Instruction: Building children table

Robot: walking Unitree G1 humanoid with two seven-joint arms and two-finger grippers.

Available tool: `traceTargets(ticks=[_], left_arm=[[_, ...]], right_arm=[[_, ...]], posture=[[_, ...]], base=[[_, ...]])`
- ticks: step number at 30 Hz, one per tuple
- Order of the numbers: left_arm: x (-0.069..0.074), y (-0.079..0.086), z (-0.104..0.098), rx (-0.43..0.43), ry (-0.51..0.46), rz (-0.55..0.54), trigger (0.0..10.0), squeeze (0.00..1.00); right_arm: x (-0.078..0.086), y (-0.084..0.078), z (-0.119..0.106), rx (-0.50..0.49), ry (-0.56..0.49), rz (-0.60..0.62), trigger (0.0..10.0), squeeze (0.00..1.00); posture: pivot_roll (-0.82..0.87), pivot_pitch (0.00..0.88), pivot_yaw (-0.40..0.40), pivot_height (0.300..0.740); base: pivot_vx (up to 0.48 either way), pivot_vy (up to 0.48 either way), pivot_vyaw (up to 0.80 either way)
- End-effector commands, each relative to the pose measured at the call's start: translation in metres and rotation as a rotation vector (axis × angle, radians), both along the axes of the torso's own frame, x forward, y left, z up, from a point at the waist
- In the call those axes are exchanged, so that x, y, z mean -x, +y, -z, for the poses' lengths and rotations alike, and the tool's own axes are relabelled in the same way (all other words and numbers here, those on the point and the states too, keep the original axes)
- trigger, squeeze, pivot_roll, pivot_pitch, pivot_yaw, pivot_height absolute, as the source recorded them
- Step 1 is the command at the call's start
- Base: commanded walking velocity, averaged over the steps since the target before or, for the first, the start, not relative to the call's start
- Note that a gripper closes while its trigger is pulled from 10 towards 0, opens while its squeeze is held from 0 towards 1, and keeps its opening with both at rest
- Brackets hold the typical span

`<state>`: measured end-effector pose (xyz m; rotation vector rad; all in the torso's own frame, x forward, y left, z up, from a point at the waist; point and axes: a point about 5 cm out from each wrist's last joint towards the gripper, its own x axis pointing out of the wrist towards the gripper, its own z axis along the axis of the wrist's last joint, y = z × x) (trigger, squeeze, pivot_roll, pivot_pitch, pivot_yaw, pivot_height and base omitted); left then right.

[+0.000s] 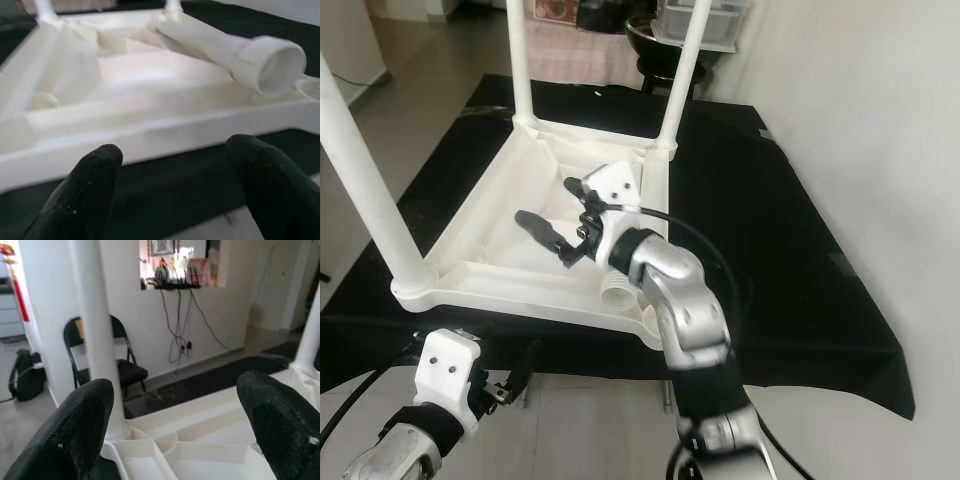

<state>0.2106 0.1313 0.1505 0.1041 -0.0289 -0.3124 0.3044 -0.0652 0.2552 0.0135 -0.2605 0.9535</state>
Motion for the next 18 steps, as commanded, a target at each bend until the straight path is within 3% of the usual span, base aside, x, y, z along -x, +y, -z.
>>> traceTargets(ticks=[1, 8, 12, 16, 18], left_arm=[[-0.002, 0.001, 0.002, -0.014, -0.003, -0.001, 10.0, 0.0], [-0.005, 0.002, 0.003, -0.016, -0.01, -0.013, 10.0, 0.0], [-0.005, 0.001, 0.006, -0.016, -0.004, -0.003, 10.0, 0.0], [-0.005, 0.001, 0.007, -0.02, -0.003, 0.007, 10.0, 0.0], [-0.006, 0.0, 0.009, -0.029, 0.002, 0.027, 10.0, 0.0]], right_arm=[[0.004, -0.002, -0.001, 0.005, -0.012, 0.001, 10.0, 0.0], [0.005, -0.024, -0.001, 0.104, -0.062, 0.041, 10.0, 0.0], [0.023, -0.042, 0.002, 0.217, -0.099, -0.026, 10.0, 0.0], [0.03, -0.045, 0.006, 0.256, -0.099, -0.037, 10.0, 0.0], [0.036, -0.048, 0.021, 0.351, -0.105, -0.024, 10.0, 0.0]], posture=[[-0.06, 0.067, -0.082, 0.74], [-0.06, 0.057, -0.084, 0.74], [-0.07, 0.05, -0.081, 0.74], [-0.07, 0.05, -0.081, 0.74], [-0.07, 0.047, -0.071, 0.74]], base=[[0.0, 0.0, 0.0], [0.0, 0.0, 0.0], [0.0, 0.0, 0.0], [0.0, 0.0, 0.0], [0.0, 0.0, 0.0]])
